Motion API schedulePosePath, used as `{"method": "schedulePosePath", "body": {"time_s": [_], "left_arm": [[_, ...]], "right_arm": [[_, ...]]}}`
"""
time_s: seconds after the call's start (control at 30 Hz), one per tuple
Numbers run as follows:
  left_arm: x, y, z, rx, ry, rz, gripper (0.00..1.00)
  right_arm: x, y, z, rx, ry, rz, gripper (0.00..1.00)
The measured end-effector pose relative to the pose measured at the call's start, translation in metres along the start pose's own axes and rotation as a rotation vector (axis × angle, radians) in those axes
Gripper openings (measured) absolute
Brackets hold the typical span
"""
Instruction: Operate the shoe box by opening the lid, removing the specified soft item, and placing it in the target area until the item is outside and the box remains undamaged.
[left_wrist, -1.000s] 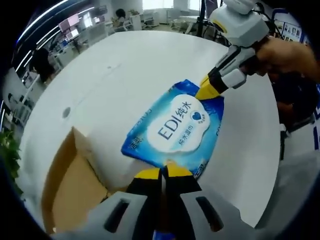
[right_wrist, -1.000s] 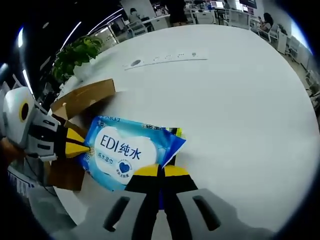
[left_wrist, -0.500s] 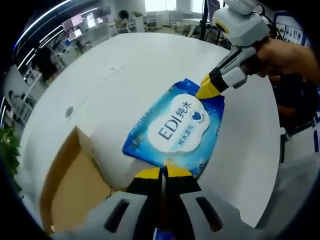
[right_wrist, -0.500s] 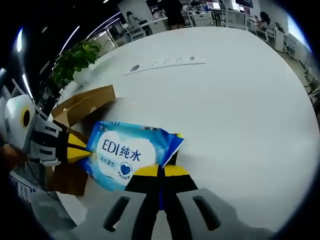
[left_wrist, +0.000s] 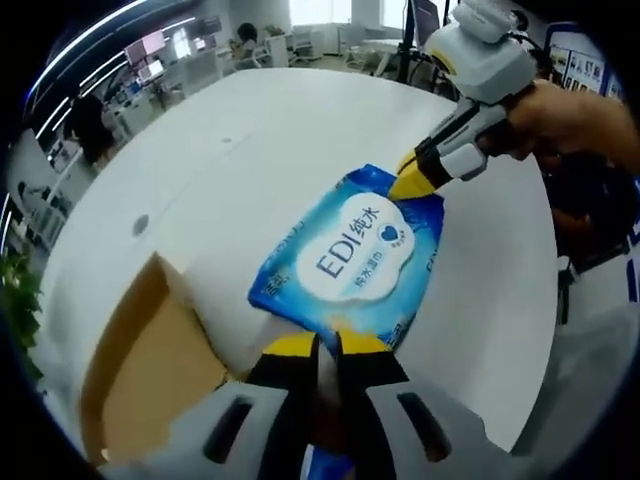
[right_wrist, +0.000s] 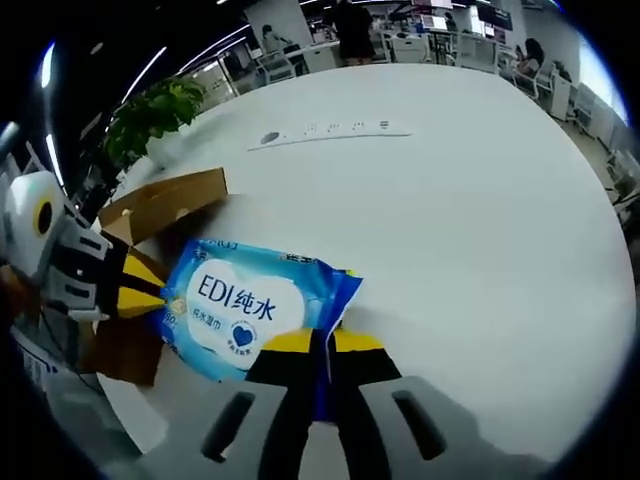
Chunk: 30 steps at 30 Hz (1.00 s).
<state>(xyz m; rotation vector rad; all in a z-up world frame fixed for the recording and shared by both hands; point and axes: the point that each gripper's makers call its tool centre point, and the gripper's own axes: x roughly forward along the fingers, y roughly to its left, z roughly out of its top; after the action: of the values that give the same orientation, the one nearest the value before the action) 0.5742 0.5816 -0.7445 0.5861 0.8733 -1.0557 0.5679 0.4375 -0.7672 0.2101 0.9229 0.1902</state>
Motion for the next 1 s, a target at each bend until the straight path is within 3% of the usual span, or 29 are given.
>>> {"method": "schedulePosePath", "body": {"time_s": [0.23, 0.6, 1.0], "left_arm": [[-0.016, 0.0, 0.005, -0.049, -0.056, 0.002, 0.14], [-0.049, 0.008, 0.004, -0.134, -0.139, 0.014, 0.17], [-0.081, 0.016, -0.025, -0.204, -0.181, 0.013, 0.23]], "right_arm": [[-0.013, -0.001, 0.006, -0.031, -0.03, -0.019, 0.1], [-0.039, 0.014, 0.01, -0.088, -0.05, -0.022, 0.16], [-0.065, 0.043, 0.008, -0.167, -0.057, -0.001, 0.25]]}}
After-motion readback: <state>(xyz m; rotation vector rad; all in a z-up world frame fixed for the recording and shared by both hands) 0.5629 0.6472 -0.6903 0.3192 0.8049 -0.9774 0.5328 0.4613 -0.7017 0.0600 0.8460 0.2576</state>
